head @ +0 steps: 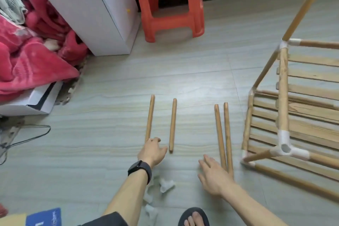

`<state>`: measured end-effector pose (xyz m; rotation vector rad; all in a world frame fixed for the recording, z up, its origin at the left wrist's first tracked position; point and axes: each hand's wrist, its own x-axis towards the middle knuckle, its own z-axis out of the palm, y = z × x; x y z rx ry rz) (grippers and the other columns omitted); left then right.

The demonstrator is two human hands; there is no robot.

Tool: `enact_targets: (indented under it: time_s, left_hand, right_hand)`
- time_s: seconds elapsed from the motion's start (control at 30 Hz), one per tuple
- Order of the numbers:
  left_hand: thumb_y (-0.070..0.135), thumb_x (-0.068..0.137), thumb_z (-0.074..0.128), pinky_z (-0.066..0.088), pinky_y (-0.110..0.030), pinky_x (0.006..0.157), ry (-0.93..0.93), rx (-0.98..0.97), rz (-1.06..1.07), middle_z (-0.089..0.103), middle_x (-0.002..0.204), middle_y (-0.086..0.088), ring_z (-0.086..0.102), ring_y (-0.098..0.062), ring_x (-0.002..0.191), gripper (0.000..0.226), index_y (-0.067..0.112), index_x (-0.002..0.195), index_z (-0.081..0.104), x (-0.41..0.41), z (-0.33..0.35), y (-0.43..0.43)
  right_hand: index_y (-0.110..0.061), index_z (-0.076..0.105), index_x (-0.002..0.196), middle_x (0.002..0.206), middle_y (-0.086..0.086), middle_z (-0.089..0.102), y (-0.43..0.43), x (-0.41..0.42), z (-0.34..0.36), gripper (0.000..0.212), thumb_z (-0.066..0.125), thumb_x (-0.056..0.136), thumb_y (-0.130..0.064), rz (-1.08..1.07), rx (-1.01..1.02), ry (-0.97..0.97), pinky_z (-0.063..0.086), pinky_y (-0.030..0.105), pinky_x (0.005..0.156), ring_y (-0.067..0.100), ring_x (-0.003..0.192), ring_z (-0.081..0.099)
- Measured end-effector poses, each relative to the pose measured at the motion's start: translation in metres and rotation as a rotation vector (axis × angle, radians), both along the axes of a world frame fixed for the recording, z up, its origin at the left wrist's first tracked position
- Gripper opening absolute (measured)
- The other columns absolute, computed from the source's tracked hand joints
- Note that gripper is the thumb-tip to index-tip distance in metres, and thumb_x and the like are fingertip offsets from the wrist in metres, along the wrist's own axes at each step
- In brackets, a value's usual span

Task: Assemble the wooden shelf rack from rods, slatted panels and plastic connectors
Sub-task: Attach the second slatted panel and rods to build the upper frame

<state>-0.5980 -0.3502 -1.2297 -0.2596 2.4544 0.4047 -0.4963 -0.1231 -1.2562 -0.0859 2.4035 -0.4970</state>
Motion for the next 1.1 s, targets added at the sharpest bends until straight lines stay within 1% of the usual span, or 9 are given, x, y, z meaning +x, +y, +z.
enact_targets:
  time_s: [0.23, 0.4, 0.5, 0.6, 0.7, 0.8, 0.9, 0.97, 1.1]
  left_hand:
    - [0.035, 0.101, 0.044, 0.039, -0.037, 0.074, 0.085, -0.213, -0.101, 0.063, 0.121, -0.009, 0.055, -0.030, 0.114, 0.030, 0.012, 0.120, 0.047, -0.020, -0.040, 0.053]
    - [0.034, 0.101, 0.047, 0.046, -0.036, 0.081, -0.043, -0.078, -0.044, 0.064, 0.117, -0.009, 0.061, -0.032, 0.109, 0.027, 0.012, 0.117, 0.050, -0.030, -0.037, 0.049]
    - [0.034, 0.099, 0.054, 0.053, -0.042, 0.088, -0.019, 0.126, -0.070, 0.070, 0.102, -0.004, 0.065, -0.027, 0.098, 0.016, 0.019, 0.106, 0.051, -0.024, -0.016, 0.036]
    - [0.034, 0.099, 0.058, 0.055, -0.043, 0.082, 0.140, 0.202, -0.179, 0.072, 0.085, 0.006, 0.068, -0.021, 0.086, 0.010, 0.029, 0.101, 0.050, -0.016, 0.020, 0.032]
    - [0.037, 0.099, 0.058, 0.057, -0.043, 0.077, 0.315, 0.255, -0.281, 0.070, 0.091, 0.013, 0.068, -0.019, 0.086, 0.011, 0.037, 0.105, 0.049, -0.010, 0.069, 0.043]
    - [0.037, 0.100, 0.058, 0.056, -0.044, 0.078, 0.483, 0.305, -0.392, 0.070, 0.100, 0.014, 0.069, -0.019, 0.092, 0.014, 0.041, 0.108, 0.047, 0.003, 0.120, 0.069]
    - [0.037, 0.100, 0.057, 0.054, -0.047, 0.079, 0.578, 0.339, -0.545, 0.070, 0.108, 0.009, 0.067, -0.021, 0.097, 0.014, 0.040, 0.113, 0.050, 0.019, 0.166, 0.099]
    - [0.039, 0.101, 0.055, 0.054, -0.046, 0.077, 0.624, 0.307, -0.675, 0.069, 0.109, 0.008, 0.065, -0.021, 0.097, 0.016, 0.040, 0.116, 0.050, 0.025, 0.197, 0.120]
    - [0.048, 0.098, 0.056, 0.056, -0.043, 0.079, 0.501, 0.263, -0.787, 0.071, 0.105, 0.015, 0.066, -0.016, 0.091, 0.013, 0.043, 0.109, 0.056, 0.026, 0.247, 0.169]
  right_hand:
    - [-0.014, -0.011, 0.161, 0.165, 0.005, -0.028, -0.007, 0.013, -0.042, 0.068, 0.028, 0.106, -0.022, 0.132, 0.106, -0.020, 0.010, 0.038, 0.126, 0.025, 0.154, -0.020]
    - [-0.016, -0.008, 0.162, 0.166, 0.002, -0.028, -0.008, 0.012, -0.036, 0.070, 0.029, 0.104, -0.027, 0.107, 0.089, -0.079, 0.010, 0.040, 0.126, 0.022, 0.154, -0.021]
    - [-0.013, 0.004, 0.163, 0.169, 0.004, -0.013, -0.007, -0.007, -0.013, 0.074, 0.032, 0.104, -0.048, 0.000, 0.014, -0.203, 0.012, 0.042, 0.126, 0.021, 0.157, -0.007]
    - [-0.010, 0.027, 0.159, 0.162, 0.011, 0.034, -0.009, -0.037, 0.040, 0.082, 0.044, 0.098, -0.062, -0.438, -0.312, -0.350, 0.029, 0.039, 0.121, 0.027, 0.146, 0.038]
    - [-0.016, 0.041, 0.149, 0.131, 0.004, 0.062, -0.008, -0.046, 0.107, 0.073, 0.058, 0.093, -0.061, -0.785, -0.702, -0.091, 0.057, 0.037, 0.092, 0.016, 0.093, 0.075]
    - [-0.023, 0.052, 0.130, 0.100, 0.000, 0.068, 0.009, -0.034, 0.181, 0.060, 0.064, 0.088, -0.064, -0.948, -0.886, 0.261, 0.055, 0.025, 0.057, 0.009, 0.061, 0.071]
    - [-0.027, 0.062, 0.096, 0.075, 0.000, 0.069, 0.037, -0.011, 0.240, 0.037, 0.058, 0.092, -0.063, -0.965, -0.792, 0.558, 0.053, 0.027, 0.052, 0.010, 0.052, 0.067]
    - [-0.019, 0.065, 0.081, 0.067, 0.002, 0.069, 0.060, 0.008, 0.266, 0.047, 0.053, 0.096, -0.061, -0.936, -0.708, 0.661, 0.053, 0.029, 0.053, 0.012, 0.049, 0.067]
    - [-0.017, 0.070, 0.078, 0.067, -0.003, 0.073, 0.118, 0.037, 0.307, 0.046, 0.056, 0.096, -0.056, -0.938, -0.631, 0.766, 0.052, 0.024, 0.049, 0.015, 0.049, 0.069]
